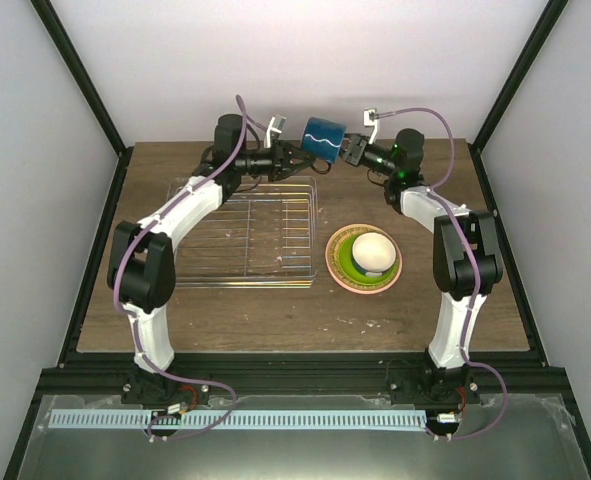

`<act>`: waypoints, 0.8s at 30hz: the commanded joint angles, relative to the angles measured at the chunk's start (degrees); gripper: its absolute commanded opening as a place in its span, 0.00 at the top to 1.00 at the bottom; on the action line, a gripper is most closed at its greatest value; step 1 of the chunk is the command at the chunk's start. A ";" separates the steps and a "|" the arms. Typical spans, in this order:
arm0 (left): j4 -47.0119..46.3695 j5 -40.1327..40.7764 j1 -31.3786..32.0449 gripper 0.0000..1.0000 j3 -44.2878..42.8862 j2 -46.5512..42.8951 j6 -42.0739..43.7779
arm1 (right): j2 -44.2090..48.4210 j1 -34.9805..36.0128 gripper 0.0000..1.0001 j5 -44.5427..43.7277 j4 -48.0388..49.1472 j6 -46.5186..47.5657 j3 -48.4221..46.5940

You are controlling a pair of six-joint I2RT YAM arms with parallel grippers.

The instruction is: Load the mixed dishes into the dish rack

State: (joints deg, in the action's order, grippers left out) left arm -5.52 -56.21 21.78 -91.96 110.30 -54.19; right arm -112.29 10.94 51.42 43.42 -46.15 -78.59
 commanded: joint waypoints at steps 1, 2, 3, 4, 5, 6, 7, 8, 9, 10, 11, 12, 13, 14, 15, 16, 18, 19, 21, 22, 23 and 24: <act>-6.86 2.07 -2.80 0.95 1.91 -3.93 0.42 | -0.17 0.60 0.80 0.98 0.57 -0.49 0.51; -7.47 2.02 -3.33 0.95 2.64 -4.14 -0.12 | -0.20 0.58 0.80 0.97 0.69 -0.59 0.55; -7.93 1.94 -3.80 0.95 3.23 -4.34 -0.34 | -0.15 0.61 0.80 0.92 0.65 -0.55 0.63; -8.08 1.89 -4.23 0.96 3.68 -4.57 -0.40 | -0.20 0.59 0.80 0.87 0.63 -0.59 0.63; -8.04 1.89 -4.57 0.96 4.00 -4.83 -0.28 | -0.28 0.58 0.80 0.86 0.59 -0.53 0.70; -8.00 1.82 -4.89 0.96 4.33 -5.01 -0.15 | -0.30 0.65 0.79 0.88 0.50 -0.50 0.73; -7.94 1.88 -5.17 0.96 4.63 -5.23 -0.01 | -0.31 0.61 0.78 0.82 0.45 -0.47 0.86; -7.86 1.90 -5.43 0.96 4.95 -5.54 0.11 | -0.34 0.64 0.77 0.79 0.37 -0.37 0.81; -7.80 1.94 -5.70 0.96 5.06 -5.67 0.20 | -0.38 0.62 0.76 0.75 0.19 -0.28 0.87; -7.57 2.12 -5.98 0.96 5.17 -5.90 0.43 | -0.40 0.60 0.76 0.71 -0.15 -0.05 0.81; -6.88 2.33 -6.44 0.97 5.23 -6.24 0.90 | -0.35 0.65 0.76 0.68 -0.77 0.42 0.85; -5.85 2.63 -6.80 0.97 5.22 -6.55 2.06 | -0.30 0.60 0.75 0.63 -1.45 0.92 0.88; -4.27 3.01 -7.27 0.97 5.08 -6.85 3.48 | -0.18 0.55 0.74 0.45 -2.28 1.65 0.89; -2.23 3.68 -7.70 0.97 4.88 -7.24 5.06 | 0.06 0.63 0.73 0.31 -3.33 2.44 0.86; 0.99 4.32 -8.20 0.97 4.55 -7.59 7.03 | 0.24 0.61 0.71 0.13 -4.53 3.32 0.89; 3.94 5.06 -8.70 0.98 4.22 -8.00 9.14 | 0.52 0.60 0.70 -0.01 -5.78 4.88 0.82; 10.06 6.93 -9.64 0.98 3.31 -8.77 13.79 | 1.35 0.61 0.67 -0.61 -8.79 7.33 0.66; 13.60 8.11 -9.91 0.99 2.74 -9.15 16.06 | 1.71 0.64 0.65 -1.09 -10.46 8.71 0.54; 20.71 11.39 -10.44 1.00 1.23 -9.73 21.12 | 2.50 0.62 0.62 -1.99 -13.64 11.46 0.30; 24.17 13.43 -10.51 1.00 0.31 -9.97 23.75 | 2.79 0.57 0.60 -2.47 -15.31 12.80 0.11; 27.09 16.09 -10.52 1.00 -0.34 -10.18 26.01 | 3.07 0.60 0.59 -2.88 -17.29 13.96 -0.05; 29.56 17.63 -10.47 1.00 -0.86 -10.38 27.69 | 3.33 0.61 0.58 -3.24 -18.72 15.16 -0.34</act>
State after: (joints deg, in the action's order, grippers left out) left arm 13.39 -45.63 11.53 -88.29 103.66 -38.76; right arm -112.14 11.14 50.00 32.25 -37.65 -77.80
